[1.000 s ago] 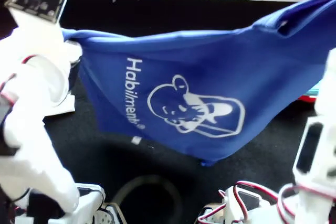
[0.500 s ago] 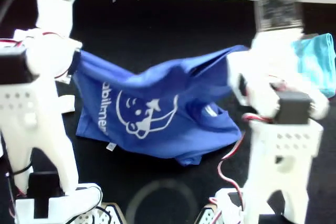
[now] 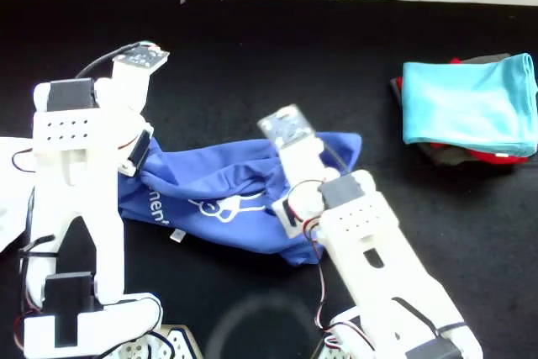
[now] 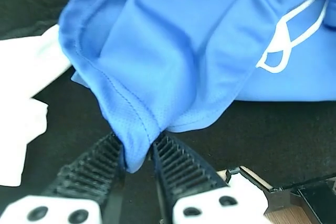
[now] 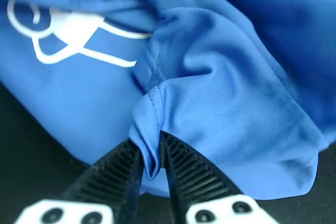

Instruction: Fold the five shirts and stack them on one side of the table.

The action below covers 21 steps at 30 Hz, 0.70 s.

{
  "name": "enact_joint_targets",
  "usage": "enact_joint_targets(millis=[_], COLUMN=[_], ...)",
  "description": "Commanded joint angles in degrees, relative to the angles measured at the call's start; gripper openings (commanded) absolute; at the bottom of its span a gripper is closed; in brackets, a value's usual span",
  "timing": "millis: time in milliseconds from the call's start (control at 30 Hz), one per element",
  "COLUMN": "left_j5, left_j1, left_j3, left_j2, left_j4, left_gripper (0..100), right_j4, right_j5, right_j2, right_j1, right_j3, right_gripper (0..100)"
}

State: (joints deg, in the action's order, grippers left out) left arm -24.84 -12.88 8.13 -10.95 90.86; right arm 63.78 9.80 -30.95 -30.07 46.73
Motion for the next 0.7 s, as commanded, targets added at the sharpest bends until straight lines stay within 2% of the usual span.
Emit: enact_joint_targets(millis=[0, 167, 267, 333, 467, 667], left_j5=[-0.44, -0.44, -0.44, -0.44, -0.44, -0.44], left_j1=[-0.92, -0.84, -0.84, -0.84, -0.57, -0.57], left_j3=[0.13, 0.22, 0.22, 0.22, 0.22, 0.22], left_j2=[-0.57, -0.48, -0.22, -0.13, -0.48, -0.57], left_j4=[-1.49, -2.73, -3.69, -3.87, -3.87, -3.87], left_gripper=[1, 1, 1, 1, 1, 1], right_j4=[5.49, 20.70, 28.44, 29.93, 24.66, 6.64], right_j5=[5.54, 6.42, 6.42, 6.42, 6.07, 6.24], right_j2=[-0.57, -0.66, -0.66, -0.48, 0.13, 0.13], right_j1=[-0.84, -0.84, -0.57, 0.92, 5.93, 12.53], right_j3=[-2.59, -15.69, -27.91, -35.03, -35.47, -15.43], right_gripper=[1.5, 12.1, 12.7, 12.7, 12.7, 12.7])
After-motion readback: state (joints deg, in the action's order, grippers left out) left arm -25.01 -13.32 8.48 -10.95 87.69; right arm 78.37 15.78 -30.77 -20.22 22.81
